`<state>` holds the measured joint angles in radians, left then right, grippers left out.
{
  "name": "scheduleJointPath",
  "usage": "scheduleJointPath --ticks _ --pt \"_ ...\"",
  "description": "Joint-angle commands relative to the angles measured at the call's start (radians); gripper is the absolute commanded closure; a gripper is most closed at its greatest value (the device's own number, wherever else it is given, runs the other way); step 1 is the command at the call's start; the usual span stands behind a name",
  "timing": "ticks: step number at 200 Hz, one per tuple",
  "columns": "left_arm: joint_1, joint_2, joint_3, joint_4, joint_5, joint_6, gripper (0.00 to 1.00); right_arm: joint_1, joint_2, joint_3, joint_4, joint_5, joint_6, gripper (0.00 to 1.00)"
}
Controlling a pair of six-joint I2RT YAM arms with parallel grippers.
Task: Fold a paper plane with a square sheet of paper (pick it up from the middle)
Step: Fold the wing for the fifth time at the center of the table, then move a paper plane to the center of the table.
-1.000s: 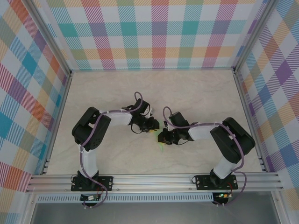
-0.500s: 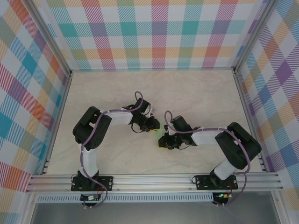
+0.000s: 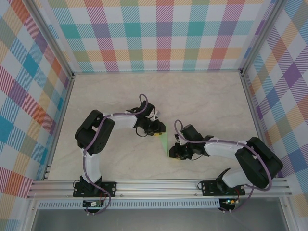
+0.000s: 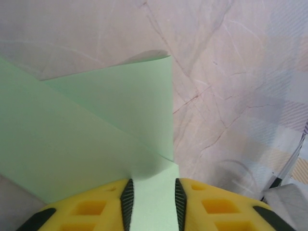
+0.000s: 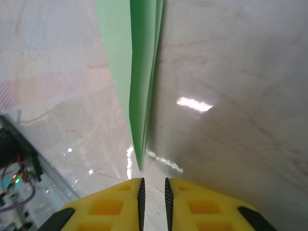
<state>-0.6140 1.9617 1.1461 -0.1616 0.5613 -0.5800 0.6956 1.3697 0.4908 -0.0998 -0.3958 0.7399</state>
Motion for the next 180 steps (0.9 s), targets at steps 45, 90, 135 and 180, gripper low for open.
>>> scheduleJointPath --ticks 45,90,135,180 --pt "-0.021 -0.201 0.201 -0.501 -0.388 0.024 0.39 -0.071 -0.054 0.155 -0.266 0.397 0.070 0.68" --pt "-0.080 -0.181 0.210 -0.591 -0.467 -0.071 0.32 -0.093 -0.045 0.148 -0.169 0.343 0.076 0.62" --pt "-0.123 -0.029 0.335 -0.600 -0.443 -0.124 0.22 -0.093 -0.027 0.148 -0.111 0.261 0.051 0.58" --pt "-0.137 0.055 0.431 -0.722 -0.520 -0.110 0.26 -0.093 0.009 0.158 -0.078 0.201 0.048 0.54"
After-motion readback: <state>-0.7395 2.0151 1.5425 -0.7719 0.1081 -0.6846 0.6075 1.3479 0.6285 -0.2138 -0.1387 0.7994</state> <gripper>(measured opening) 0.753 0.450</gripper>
